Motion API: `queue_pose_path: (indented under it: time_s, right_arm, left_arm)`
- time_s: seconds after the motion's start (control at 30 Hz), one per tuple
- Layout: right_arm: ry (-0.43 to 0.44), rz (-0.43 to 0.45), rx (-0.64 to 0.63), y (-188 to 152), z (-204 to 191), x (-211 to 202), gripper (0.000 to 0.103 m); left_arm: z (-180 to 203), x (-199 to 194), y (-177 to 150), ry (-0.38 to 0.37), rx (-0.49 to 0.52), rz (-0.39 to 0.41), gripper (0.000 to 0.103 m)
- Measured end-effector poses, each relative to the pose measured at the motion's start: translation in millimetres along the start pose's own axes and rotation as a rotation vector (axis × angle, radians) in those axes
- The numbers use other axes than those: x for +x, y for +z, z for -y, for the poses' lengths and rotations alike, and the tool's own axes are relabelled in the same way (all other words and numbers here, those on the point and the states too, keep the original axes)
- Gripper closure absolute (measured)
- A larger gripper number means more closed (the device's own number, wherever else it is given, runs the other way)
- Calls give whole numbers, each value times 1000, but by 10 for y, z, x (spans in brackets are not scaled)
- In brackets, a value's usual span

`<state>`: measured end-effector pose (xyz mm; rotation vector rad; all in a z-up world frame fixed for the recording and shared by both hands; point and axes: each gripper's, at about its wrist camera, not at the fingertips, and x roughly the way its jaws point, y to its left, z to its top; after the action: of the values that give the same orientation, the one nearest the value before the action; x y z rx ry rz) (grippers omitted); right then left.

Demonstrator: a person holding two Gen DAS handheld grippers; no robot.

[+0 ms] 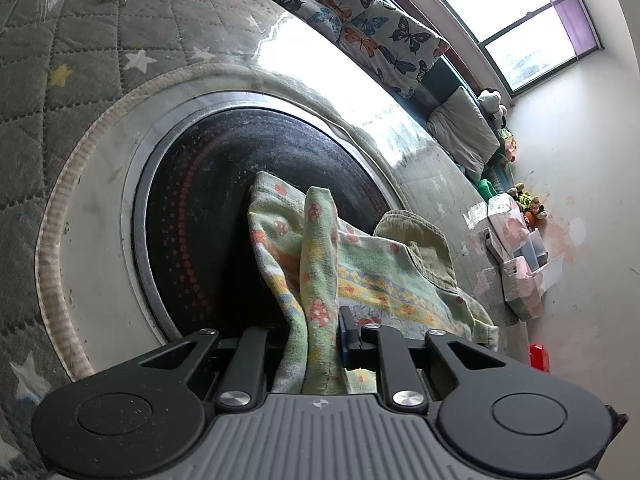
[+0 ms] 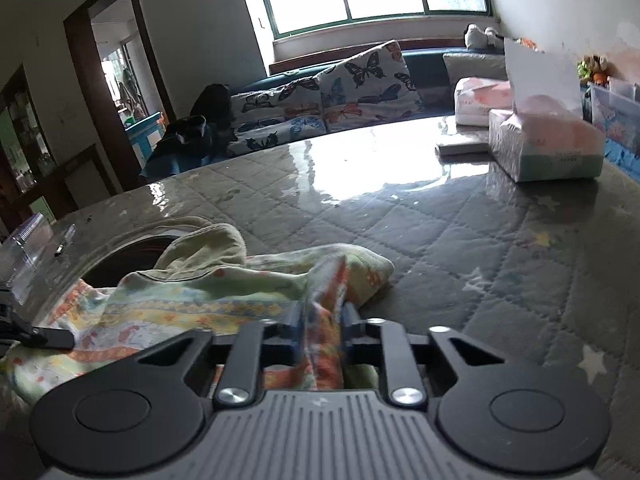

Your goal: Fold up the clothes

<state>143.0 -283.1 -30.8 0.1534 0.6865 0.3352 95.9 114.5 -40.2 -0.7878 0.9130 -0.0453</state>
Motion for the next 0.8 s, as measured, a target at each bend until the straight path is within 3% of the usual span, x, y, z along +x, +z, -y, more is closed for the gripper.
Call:
queue_pose_path:
  time_s: [0.23,0.47,0.8]
  right_arm:
    - [36,68,27,29,-27,-223,96]
    - [41,137,16,123,-60,-471,96]
    - [-66,225,17,287,213,-881,96]
  left_arm:
    - [99,-41,14,8,49,17,92]
    - [346,-90,49,-34,108,30,93]
    - [920,155,-59,-97,199,-12,93]
